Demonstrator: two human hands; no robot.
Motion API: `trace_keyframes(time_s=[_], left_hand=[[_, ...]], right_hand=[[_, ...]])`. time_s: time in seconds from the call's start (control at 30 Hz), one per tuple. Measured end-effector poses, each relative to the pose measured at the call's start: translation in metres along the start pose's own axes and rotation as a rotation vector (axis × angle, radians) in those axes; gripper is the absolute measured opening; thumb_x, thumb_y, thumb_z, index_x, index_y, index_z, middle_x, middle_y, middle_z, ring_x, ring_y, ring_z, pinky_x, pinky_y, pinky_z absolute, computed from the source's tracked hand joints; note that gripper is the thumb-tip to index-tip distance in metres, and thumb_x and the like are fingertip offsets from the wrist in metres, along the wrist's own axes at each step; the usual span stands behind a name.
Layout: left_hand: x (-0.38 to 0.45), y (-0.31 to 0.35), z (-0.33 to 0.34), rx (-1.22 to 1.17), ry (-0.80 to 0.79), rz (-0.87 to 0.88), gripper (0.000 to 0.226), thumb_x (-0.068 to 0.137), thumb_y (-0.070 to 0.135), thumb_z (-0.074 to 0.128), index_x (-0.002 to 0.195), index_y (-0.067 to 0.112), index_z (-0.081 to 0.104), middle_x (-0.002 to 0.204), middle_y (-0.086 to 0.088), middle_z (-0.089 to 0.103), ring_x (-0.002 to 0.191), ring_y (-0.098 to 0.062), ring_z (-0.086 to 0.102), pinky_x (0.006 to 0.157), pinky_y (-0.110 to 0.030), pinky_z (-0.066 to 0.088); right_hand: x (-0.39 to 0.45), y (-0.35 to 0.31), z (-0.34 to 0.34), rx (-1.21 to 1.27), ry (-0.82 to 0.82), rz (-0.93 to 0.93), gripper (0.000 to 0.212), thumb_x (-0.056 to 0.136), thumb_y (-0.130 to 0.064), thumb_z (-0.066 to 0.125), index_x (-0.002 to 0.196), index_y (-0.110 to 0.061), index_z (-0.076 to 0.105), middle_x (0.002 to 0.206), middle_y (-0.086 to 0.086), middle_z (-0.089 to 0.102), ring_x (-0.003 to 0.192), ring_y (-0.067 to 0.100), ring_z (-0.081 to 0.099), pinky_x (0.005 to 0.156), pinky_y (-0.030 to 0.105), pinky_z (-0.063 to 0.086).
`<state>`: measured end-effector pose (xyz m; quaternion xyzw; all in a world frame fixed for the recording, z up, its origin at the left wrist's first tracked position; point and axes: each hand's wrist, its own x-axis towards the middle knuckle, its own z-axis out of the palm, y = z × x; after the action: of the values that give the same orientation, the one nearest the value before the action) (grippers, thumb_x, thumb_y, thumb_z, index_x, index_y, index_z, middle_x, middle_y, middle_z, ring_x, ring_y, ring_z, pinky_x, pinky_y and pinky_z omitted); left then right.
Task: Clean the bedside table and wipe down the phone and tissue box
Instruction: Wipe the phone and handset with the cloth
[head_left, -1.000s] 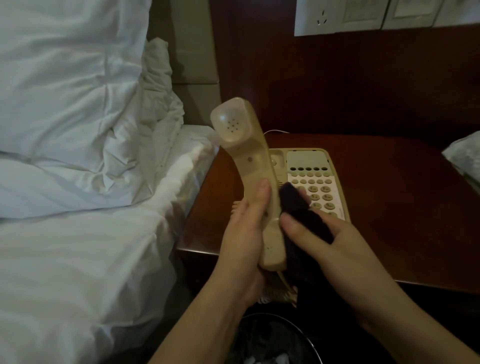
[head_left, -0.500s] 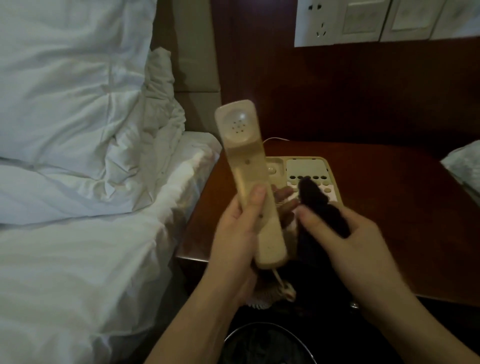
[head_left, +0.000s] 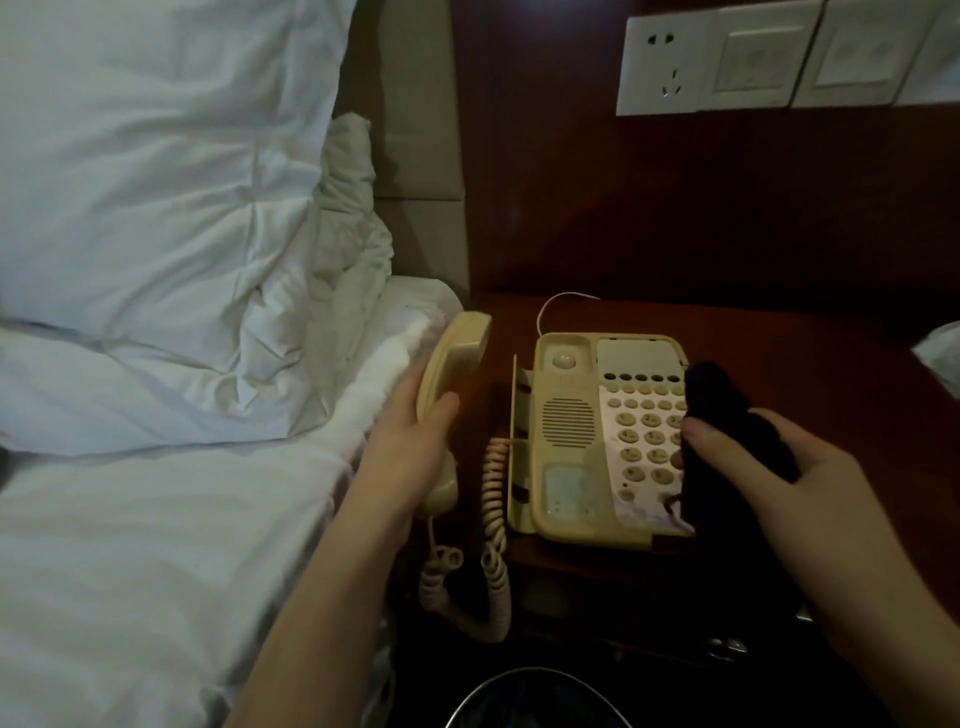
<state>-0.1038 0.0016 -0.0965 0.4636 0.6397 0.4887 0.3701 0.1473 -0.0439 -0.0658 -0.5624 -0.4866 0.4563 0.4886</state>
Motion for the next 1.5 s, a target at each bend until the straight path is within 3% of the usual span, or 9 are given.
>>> trace_keyframes(time_s=[0.13,0.33,0.43,0.57,0.73,0.83,0.97,1.27,1.5], left_hand=[[0.003,-0.002,0.009,0.097,-0.009,-0.039,0.047,0.103,0.018,0.053,0.148,0.028,0.044,0.11,0.01,0.059,0.088,0.001,0.054,0.067,-0.013,0.037],[0.01,-0.003,0.012,0.269,-0.006,-0.069,0.043,0.103,0.025,0.053,0.146,0.025,0.047,0.092,0.018,0.052,0.074,0.006,0.046,0.061,-0.017,0.033],[0.007,0.0,0.013,0.423,0.02,-0.024,0.039,0.104,0.03,0.052,0.142,0.023,0.05,0.103,0.009,0.06,0.077,0.004,0.049,0.066,-0.019,0.037],[0.005,0.0,0.017,0.616,0.039,-0.037,0.057,0.102,0.044,0.051,0.152,0.021,0.037,0.146,-0.012,0.047,0.128,-0.029,0.051,0.097,-0.036,0.042],[-0.007,0.001,0.028,0.646,0.132,0.168,0.065,0.1,0.051,0.05,0.156,0.025,0.032,0.158,-0.007,0.034,0.143,-0.026,0.038,0.114,-0.044,0.037],[-0.018,0.007,0.047,0.589,0.079,0.364,0.06,0.102,0.053,0.045,0.155,0.029,0.034,0.159,0.007,0.034,0.144,-0.011,0.035,0.118,-0.037,0.034],[-0.028,-0.005,0.068,0.574,-0.092,0.216,0.071,0.101,0.059,0.04,0.161,0.027,0.018,0.159,0.003,0.036,0.144,-0.016,0.037,0.118,-0.04,0.034],[-0.053,-0.002,0.065,0.532,-0.125,0.165,0.072,0.097,0.061,0.047,0.159,0.033,0.022,0.145,0.008,0.048,0.128,-0.013,0.052,0.101,-0.03,0.043],[-0.016,-0.001,0.063,0.47,-0.142,0.062,0.083,0.093,0.071,0.046,0.161,0.031,0.019,0.154,0.007,0.044,0.137,-0.017,0.048,0.111,-0.041,0.041]], right_hand=[[0.003,0.005,-0.005,-0.062,0.014,0.013,0.01,0.082,-0.035,0.073,0.082,-0.025,0.071,0.08,0.0,0.075,0.067,0.019,0.073,0.052,0.029,0.055],[0.003,0.007,-0.016,-0.104,0.033,0.029,0.014,0.083,-0.037,0.071,0.089,-0.024,0.071,0.081,-0.001,0.075,0.068,0.019,0.073,0.055,0.032,0.056],[0.004,0.008,-0.022,-0.124,0.018,0.05,0.016,0.083,-0.037,0.07,0.094,-0.025,0.071,0.081,-0.006,0.075,0.068,0.015,0.073,0.056,0.029,0.055],[0.004,0.01,-0.024,-0.114,-0.03,0.106,0.013,0.084,-0.033,0.07,0.096,-0.026,0.07,0.079,-0.007,0.075,0.066,0.016,0.074,0.049,0.022,0.053],[0.005,0.009,-0.021,-0.119,-0.057,0.143,0.016,0.085,-0.034,0.071,0.099,-0.026,0.071,0.081,-0.005,0.076,0.069,0.017,0.075,0.055,0.026,0.054],[0.004,0.01,-0.019,-0.153,-0.081,0.161,0.017,0.085,-0.036,0.071,0.1,-0.028,0.071,0.082,-0.007,0.077,0.072,0.016,0.075,0.067,0.034,0.058],[0.001,0.009,-0.019,-0.149,-0.075,0.175,0.017,0.084,-0.037,0.071,0.098,-0.028,0.072,0.084,-0.003,0.077,0.074,0.02,0.075,0.078,0.043,0.06],[-0.011,-0.006,-0.041,-0.213,-0.068,0.248,0.026,0.075,-0.041,0.071,0.096,-0.027,0.072,0.076,-0.005,0.076,0.064,0.019,0.074,0.061,0.035,0.053],[0.02,-0.042,-0.028,-0.457,0.028,-0.19,0.046,0.082,-0.051,0.062,0.118,-0.045,0.034,0.096,-0.017,0.053,0.073,0.012,0.065,0.058,0.034,0.051]])
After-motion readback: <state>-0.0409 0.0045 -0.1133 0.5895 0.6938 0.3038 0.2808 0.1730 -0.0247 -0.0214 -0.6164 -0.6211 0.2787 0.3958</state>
